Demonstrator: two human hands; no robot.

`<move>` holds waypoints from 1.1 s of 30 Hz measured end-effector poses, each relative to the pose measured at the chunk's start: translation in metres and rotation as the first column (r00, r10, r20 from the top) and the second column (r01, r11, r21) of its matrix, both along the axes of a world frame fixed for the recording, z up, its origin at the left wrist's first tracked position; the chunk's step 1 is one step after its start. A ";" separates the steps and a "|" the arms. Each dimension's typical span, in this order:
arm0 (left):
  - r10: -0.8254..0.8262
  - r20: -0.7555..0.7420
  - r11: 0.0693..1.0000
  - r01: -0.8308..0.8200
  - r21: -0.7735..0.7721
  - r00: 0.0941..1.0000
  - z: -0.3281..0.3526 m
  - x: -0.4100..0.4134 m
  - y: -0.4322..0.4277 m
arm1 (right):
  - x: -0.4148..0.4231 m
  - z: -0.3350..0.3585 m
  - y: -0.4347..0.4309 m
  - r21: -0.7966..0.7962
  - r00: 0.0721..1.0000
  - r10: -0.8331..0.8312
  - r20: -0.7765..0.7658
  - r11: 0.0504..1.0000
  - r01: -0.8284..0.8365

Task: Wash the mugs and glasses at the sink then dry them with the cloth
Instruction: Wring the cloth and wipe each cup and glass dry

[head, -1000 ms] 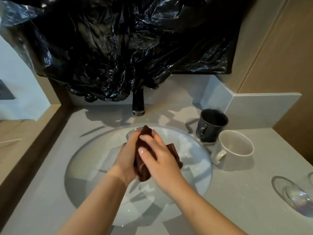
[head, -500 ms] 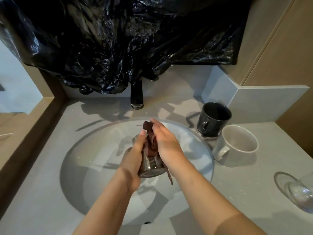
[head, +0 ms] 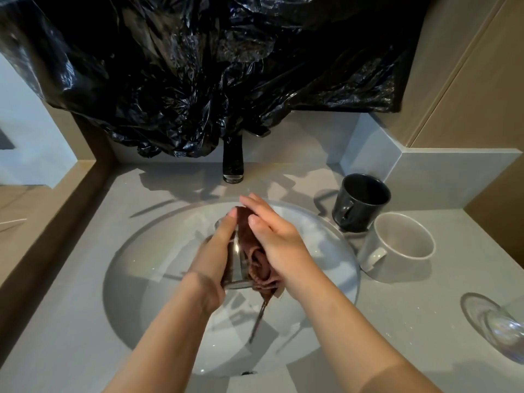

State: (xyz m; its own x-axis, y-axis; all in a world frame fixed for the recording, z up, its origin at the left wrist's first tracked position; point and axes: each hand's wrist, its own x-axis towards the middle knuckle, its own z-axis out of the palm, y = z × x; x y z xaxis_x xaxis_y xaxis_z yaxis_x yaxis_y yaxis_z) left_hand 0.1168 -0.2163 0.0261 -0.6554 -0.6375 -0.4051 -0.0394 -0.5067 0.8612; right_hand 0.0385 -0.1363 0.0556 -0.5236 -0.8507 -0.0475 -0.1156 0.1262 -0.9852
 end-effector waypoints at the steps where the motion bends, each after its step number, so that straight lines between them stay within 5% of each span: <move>1: 0.006 -0.021 1.000 -0.006 -0.001 1.000 0.003 0.000 -0.004 | 0.006 -0.001 0.001 -0.010 0.999 0.029 -0.045 1.000 -0.029; 5: 0.113 0.005 0.991 -0.113 0.065 0.994 0.004 -0.001 -0.018 | 0.030 -0.011 0.012 0.110 0.947 0.234 -0.220 0.971 -0.214; 12: 0.052 -0.005 0.996 -0.052 -0.077 0.999 0.003 -0.001 0.009 | 0.002 0.003 -0.010 -0.009 0.997 -0.026 0.076 1.000 0.027; 15: 0.092 -0.015 0.991 -0.093 -0.097 0.996 0.003 0.000 0.001 | 0.015 -0.010 -0.007 0.049 0.997 0.018 -0.070 0.999 -0.015; 19: 0.098 0.014 0.988 -0.095 -0.119 0.995 -0.002 0.002 -0.005 | 0.039 -0.015 0.001 0.178 0.887 0.118 -0.446 0.983 -0.041; 22: 0.037 -0.009 0.997 -0.037 -0.070 0.999 0.002 0.000 0.008 | 0.015 -0.007 -0.013 0.006 0.985 -0.052 -0.165 0.999 0.053; 25: 0.018 0.002 0.991 -0.018 -0.135 1.000 0.006 -0.001 0.017 | -0.007 -0.003 -0.014 -0.087 0.957 -0.167 0.239 0.978 0.192; 27: 0.018 -0.012 0.993 -0.020 -0.119 1.000 0.009 -0.002 0.016 | -0.001 -0.006 -0.006 0.000 0.986 -0.119 0.117 0.993 0.120; 30: 0.087 -0.019 0.993 -0.088 -0.082 0.996 0.006 -0.004 0.006 | 0.028 -0.009 0.001 0.204 0.912 0.009 -0.410 0.975 0.082; 32: 0.096 -0.014 0.994 -0.097 -0.046 0.995 0.005 -0.002 0.007 | 0.026 -0.014 -0.002 0.175 0.896 -0.019 -0.444 0.979 0.108; 33: 0.081 -0.023 0.997 -0.082 -0.011 0.996 0.003 -0.002 0.010 | 0.018 -0.015 -0.007 0.147 0.954 -0.066 -0.293 0.983 0.113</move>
State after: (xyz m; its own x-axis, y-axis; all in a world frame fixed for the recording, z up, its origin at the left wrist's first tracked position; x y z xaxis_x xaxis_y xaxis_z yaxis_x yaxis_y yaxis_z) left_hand 0.1143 -0.2059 0.0293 -0.6099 -0.6938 -0.3831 0.0213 -0.4975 0.8672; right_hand 0.0562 -0.1430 0.0410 -0.6086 -0.7933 -0.0164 -0.3698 0.3019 -0.8787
